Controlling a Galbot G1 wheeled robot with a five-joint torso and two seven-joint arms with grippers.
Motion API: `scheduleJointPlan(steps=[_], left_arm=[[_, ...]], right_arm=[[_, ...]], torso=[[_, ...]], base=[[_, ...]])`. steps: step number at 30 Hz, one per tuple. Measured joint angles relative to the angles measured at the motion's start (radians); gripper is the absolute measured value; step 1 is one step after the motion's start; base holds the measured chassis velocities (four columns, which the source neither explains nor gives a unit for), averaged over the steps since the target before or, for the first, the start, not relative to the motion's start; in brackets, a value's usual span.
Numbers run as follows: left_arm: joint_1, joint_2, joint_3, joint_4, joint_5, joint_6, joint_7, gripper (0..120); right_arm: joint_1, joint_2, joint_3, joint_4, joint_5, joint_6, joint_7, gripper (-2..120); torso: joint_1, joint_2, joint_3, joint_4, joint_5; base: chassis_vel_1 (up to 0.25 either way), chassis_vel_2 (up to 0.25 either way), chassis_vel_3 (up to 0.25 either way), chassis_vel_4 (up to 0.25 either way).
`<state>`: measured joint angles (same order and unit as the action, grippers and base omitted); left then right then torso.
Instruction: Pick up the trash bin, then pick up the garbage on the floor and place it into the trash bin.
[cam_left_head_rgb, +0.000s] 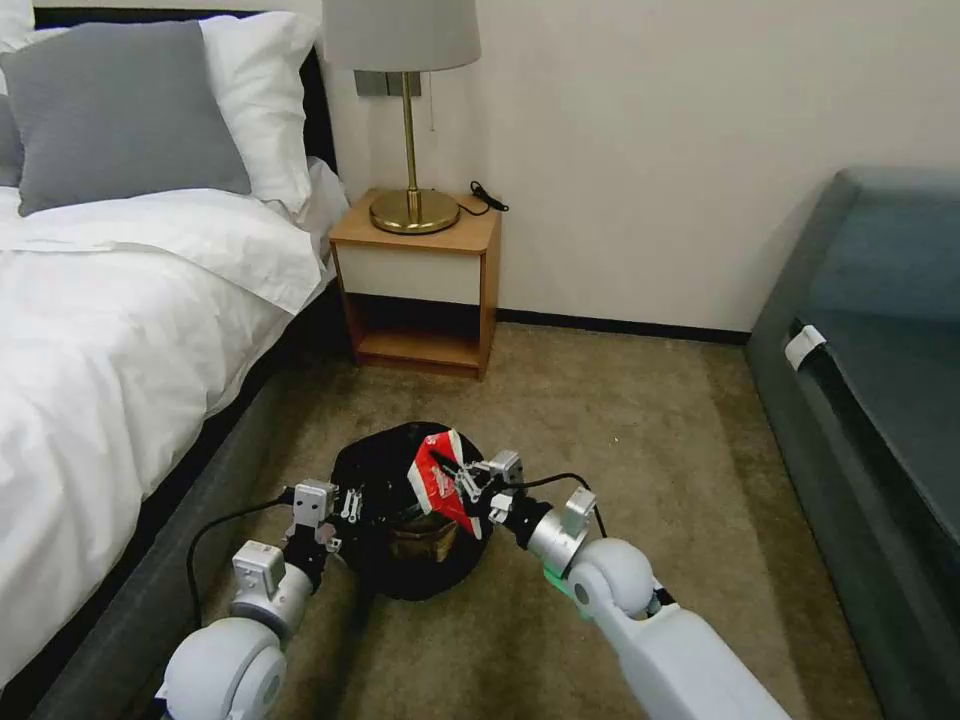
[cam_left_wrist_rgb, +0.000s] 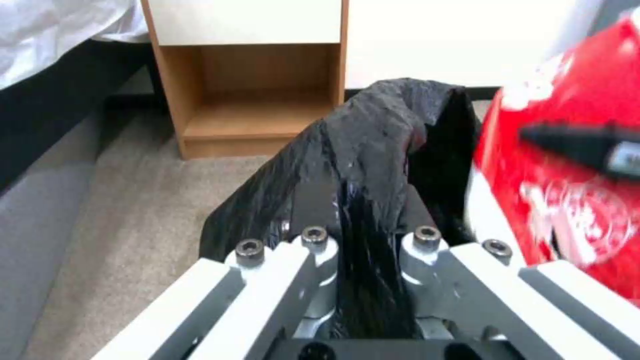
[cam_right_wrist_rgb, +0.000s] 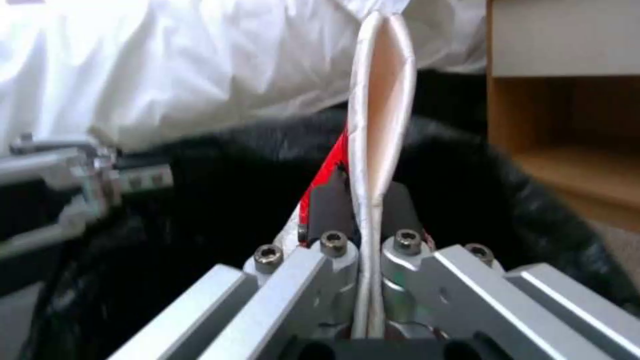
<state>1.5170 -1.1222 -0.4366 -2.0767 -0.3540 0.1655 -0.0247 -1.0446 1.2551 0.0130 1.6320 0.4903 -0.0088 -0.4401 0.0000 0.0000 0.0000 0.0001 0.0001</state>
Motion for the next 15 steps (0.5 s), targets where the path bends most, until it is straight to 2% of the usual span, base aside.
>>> scheduleJointPlan(steps=[4,6,7,9,10,15], left_arm=[[0.0,-0.001,0.001,0.0,-0.004,0.0,0.002,7],[-0.003,0.0,0.004,0.003,-0.007,-0.001,0.003,7],[-0.003,0.0,0.004,0.003,-0.007,-0.001,0.003,7],[-0.009,0.0,0.008,0.009,-0.011,-0.001,0.005,7],[-0.009,0.0,0.008,0.009,-0.011,-0.001,0.005,7],[-0.02,0.005,0.014,0.018,-0.025,-0.002,0.014,7]], right_arm=[[0.0,-0.009,0.0,-0.016,-0.017,-0.002,-0.019,10],[-0.001,-0.012,0.0,-0.031,-0.031,0.001,-0.022,22],[-0.001,-0.012,0.0,-0.031,-0.031,0.001,-0.022,22],[-0.001,-0.01,-0.001,-0.043,-0.043,0.009,-0.021,33],[-0.001,-0.01,-0.001,-0.043,-0.043,0.009,-0.021,33],[0.008,0.001,-0.006,-0.053,-0.046,0.012,-0.004,51]], torso=[[0.0,0.0,0.0,-0.0001,0.0],[0.0,0.0,0.0,-0.0001,-0.0001],[0.0,0.0,0.0,-0.0001,-0.0001],[0.0,0.0,0.0,-0.0002,-0.0001],[0.0,0.0,0.0,-0.0002,-0.0001],[0.0,0.0,0.0,-0.0001,-0.0001]], base=[[0.0,0.0,0.0,0.0],[0.0,0.0,0.0,0.0],[0.0,0.0,0.0,0.0],[0.0,0.0,0.0,0.0],[0.0,0.0,0.0,0.0],[0.0,0.0,0.0,0.0]])
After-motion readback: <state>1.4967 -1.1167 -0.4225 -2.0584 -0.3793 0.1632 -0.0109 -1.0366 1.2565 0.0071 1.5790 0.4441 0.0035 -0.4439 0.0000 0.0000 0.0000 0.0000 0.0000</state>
